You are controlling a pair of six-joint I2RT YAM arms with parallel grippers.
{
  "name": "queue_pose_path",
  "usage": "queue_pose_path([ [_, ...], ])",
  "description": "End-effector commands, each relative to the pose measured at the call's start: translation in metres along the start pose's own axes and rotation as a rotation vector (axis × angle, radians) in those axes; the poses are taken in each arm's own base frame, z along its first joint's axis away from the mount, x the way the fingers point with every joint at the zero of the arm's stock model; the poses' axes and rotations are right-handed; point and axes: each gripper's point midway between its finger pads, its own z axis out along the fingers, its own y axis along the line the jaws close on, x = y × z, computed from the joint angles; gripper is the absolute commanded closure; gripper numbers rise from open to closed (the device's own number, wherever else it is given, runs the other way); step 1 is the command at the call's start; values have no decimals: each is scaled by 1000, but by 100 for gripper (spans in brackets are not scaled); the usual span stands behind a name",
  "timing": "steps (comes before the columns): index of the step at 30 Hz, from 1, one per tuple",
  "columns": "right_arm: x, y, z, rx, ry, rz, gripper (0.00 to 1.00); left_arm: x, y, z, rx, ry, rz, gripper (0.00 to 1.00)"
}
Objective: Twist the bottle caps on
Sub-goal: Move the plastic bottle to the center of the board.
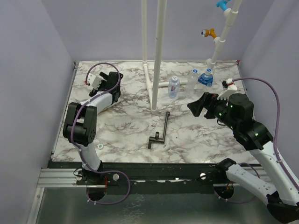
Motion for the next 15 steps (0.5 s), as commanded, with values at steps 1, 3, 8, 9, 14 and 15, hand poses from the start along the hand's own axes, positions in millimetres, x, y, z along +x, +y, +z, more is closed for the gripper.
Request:
queue_pose_path([
  [1, 11, 0, -4, -7, 37, 17, 1, 54, 59, -12, -68, 175, 237, 1],
  [3, 12, 0, -3, -7, 40, 20, 0, 57, 59, -19, -45, 198, 261, 1],
  [8, 15, -2, -1, -3, 47, 22, 0, 67, 54, -41, 29, 238, 331, 1],
  [9, 14, -1, 0, -6, 45, 20, 0, 68, 53, -45, 43, 247, 336, 1],
  [14, 12, 0, 3, -9, 45, 13, 0, 68, 40, -57, 120, 290, 391, 1],
  [15, 12, 1, 3, -9, 45, 11, 0, 67, 35, -60, 145, 297, 418, 1],
])
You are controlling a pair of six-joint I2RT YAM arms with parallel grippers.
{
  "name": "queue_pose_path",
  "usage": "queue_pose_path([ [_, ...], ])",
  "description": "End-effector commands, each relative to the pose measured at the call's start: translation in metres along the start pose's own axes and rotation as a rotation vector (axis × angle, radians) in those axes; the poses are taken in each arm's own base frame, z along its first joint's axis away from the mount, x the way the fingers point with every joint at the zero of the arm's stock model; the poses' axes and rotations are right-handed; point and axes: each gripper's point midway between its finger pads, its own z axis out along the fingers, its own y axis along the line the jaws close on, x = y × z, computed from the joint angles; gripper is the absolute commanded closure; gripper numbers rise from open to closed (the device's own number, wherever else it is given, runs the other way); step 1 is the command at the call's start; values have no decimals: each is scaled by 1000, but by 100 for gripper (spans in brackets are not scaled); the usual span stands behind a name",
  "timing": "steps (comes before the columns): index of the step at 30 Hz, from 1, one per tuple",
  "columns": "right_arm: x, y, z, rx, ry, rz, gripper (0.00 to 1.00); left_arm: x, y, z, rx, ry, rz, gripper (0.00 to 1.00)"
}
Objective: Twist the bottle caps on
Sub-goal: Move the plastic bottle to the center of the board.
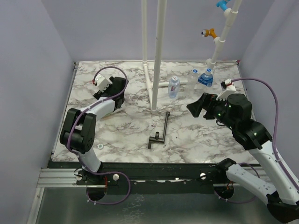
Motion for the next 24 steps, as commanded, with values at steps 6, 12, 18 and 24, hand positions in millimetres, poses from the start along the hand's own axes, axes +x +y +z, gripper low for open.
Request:
queue_pose_path([
  [6, 4, 4, 5, -17, 23, -11, 0, 21, -15, -38, 224, 211, 373, 1],
  [12, 4, 11, 8, -57, 32, -19, 0, 10, -31, -70, 493, 270, 803, 1],
  [18, 2, 18, 9, -92, 39, -35, 0, 20, -26, -95, 785, 299, 1202, 1],
  [24, 4, 20, 4, -101, 49, -39, 0, 44, -10, -112, 1011, 411, 1327, 1],
])
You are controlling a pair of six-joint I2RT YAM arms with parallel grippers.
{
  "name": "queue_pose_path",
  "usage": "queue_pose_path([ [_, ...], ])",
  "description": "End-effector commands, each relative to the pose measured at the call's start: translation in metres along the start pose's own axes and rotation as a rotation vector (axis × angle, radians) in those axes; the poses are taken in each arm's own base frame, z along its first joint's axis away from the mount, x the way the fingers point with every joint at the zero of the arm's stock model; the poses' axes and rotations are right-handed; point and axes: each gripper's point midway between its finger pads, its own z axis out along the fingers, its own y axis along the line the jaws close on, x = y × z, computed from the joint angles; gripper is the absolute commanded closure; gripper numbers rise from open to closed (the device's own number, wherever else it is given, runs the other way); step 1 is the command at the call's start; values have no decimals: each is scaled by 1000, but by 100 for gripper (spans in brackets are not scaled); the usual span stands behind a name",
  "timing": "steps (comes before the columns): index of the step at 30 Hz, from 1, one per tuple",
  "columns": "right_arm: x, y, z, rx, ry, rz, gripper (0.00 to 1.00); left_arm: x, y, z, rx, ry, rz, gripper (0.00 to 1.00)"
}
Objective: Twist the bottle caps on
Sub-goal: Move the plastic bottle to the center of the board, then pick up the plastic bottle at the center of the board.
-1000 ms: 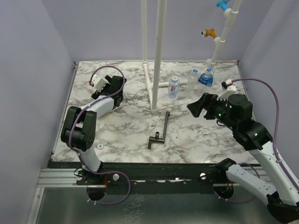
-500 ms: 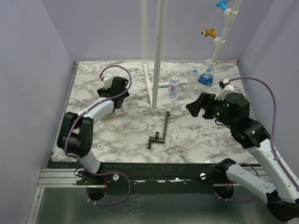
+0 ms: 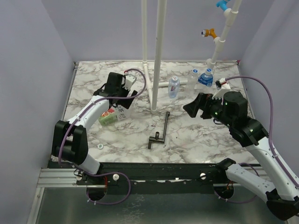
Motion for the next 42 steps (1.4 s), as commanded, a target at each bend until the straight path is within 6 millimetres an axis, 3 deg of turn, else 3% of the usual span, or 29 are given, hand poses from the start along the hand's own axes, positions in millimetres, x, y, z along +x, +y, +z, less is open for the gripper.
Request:
queue_pose_path([
  [1, -6, 10, -7, -46, -11, -24, 0, 23, -30, -9, 284, 25, 213, 1],
  [6, -5, 12, -9, -52, -6, -18, 0, 29, -23, -2, 316, 51, 202, 1],
  [13, -3, 11, -9, -50, 8, -24, 0, 45, -29, 11, 374, 131, 179, 1],
  [21, 0, 15, -6, -67, 33, -23, 0, 61, -23, 22, 340, 166, 179, 4],
  [26, -3, 17, -9, -75, 26, -27, 0, 66, -25, 23, 345, 163, 154, 17],
  [31, -4, 16, -14, -70, 8, -22, 0, 61, -27, 24, 349, 161, 114, 52],
  [35, -3, 12, -15, -54, 6, -13, 0, 55, -29, 18, 347, 138, 88, 72],
  [42, -1, 12, -15, -54, 6, -3, 0, 42, -30, 2, 332, 83, 30, 87],
])
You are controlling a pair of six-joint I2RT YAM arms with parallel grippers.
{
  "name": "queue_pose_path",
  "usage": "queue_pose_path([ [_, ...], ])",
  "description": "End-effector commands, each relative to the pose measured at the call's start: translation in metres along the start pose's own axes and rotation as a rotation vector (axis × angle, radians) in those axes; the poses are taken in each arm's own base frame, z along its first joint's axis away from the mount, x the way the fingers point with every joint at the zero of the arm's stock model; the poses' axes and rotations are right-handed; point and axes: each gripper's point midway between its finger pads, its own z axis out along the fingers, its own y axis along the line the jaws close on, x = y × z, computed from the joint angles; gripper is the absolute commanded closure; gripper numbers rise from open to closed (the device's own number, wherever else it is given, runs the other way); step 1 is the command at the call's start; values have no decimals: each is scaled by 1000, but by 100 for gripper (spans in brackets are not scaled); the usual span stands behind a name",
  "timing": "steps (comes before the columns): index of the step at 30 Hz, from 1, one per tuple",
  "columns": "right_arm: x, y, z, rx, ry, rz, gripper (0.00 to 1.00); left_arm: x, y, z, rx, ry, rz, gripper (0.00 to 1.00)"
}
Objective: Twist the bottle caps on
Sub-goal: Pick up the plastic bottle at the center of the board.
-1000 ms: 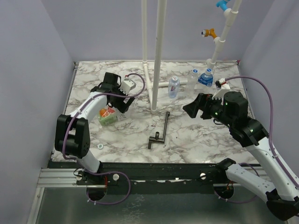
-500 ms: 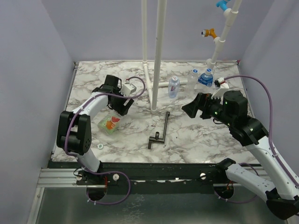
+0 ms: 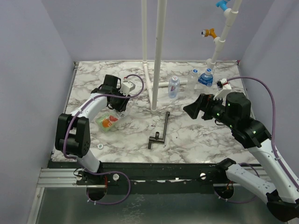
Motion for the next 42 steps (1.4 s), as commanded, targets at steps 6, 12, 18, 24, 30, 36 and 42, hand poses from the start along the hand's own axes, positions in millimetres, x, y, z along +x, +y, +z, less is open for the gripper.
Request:
queue_pose_path([
  [6, -1, 1, -5, 3, -5, 5, 0, -16, -15, -25, 5, -91, -106, 96],
  [12, 2, 4, 0, -15, 6, 19, 0, -25, -18, -48, -25, -168, -133, 100],
  [18, 4, 7, 6, -36, 15, 28, 0, -30, -29, -65, -29, -256, -207, 100],
  [24, 9, 16, 16, -101, 29, 44, 0, -36, -55, -87, 25, -406, -248, 100],
  [30, 22, 24, 34, -179, 68, 66, 0, -46, -96, -112, 128, -602, -203, 100],
  [36, 25, 31, 48, -228, 71, 93, 0, -53, -137, -129, 235, -720, -95, 100],
  [42, 22, 40, 62, -278, 51, 108, 0, -71, -158, -147, 306, -859, -42, 100],
])
